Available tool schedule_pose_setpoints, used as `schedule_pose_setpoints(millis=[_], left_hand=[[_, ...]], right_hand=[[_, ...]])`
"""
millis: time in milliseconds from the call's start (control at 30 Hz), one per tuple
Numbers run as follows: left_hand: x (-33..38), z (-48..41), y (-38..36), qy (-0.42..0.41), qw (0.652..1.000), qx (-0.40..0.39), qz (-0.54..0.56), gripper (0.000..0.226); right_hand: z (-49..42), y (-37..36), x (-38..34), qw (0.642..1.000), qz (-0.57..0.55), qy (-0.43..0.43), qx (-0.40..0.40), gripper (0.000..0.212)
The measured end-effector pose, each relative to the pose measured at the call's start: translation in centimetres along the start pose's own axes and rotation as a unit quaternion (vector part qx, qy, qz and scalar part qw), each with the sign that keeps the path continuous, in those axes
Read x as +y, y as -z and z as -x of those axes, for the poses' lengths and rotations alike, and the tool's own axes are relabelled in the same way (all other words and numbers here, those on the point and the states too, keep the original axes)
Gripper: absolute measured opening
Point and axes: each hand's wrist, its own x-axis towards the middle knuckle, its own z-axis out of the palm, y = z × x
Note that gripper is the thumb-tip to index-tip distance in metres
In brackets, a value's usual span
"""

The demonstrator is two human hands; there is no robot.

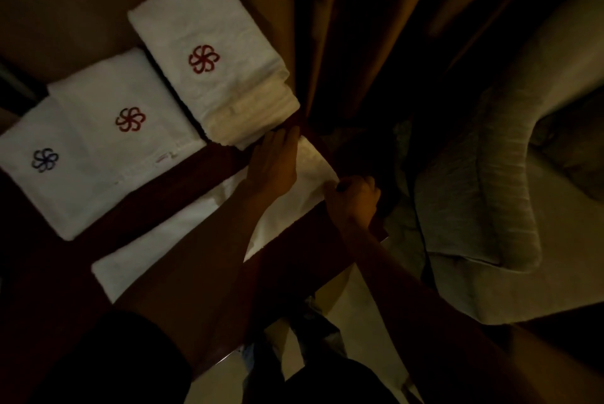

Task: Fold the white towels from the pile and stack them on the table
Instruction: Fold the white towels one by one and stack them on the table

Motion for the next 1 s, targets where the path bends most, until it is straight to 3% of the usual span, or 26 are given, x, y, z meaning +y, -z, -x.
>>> schedule_pose_setpoints(millis=[233,567,800,1000], left_hand=[[-1.4,2.7,3.7,0.012,0.993,0.056,0.105,0.026],[-5.7,10.8,10.9,0.096,0.984,0.116,0.096,0.018],[-10.2,18.0,14.0,0.093,0.986,0.109,0.089,0.026],[-14.6,23.2,13.9,0.126,0.985,0.094,0.074,0.027]], right_hand=[[3.7,0.4,-0.9,0.99,-0.075,0.108,0.055,0.02],[12.4,-1.4,-2.9,0.912,-0.087,0.396,0.066,0.026],[18.5,-3.9,-4.5,0.861,-0.074,0.499,0.065,0.022],[22.0,-7.3,-4.5,0.842,-0.062,0.535,0.024,0.019]])
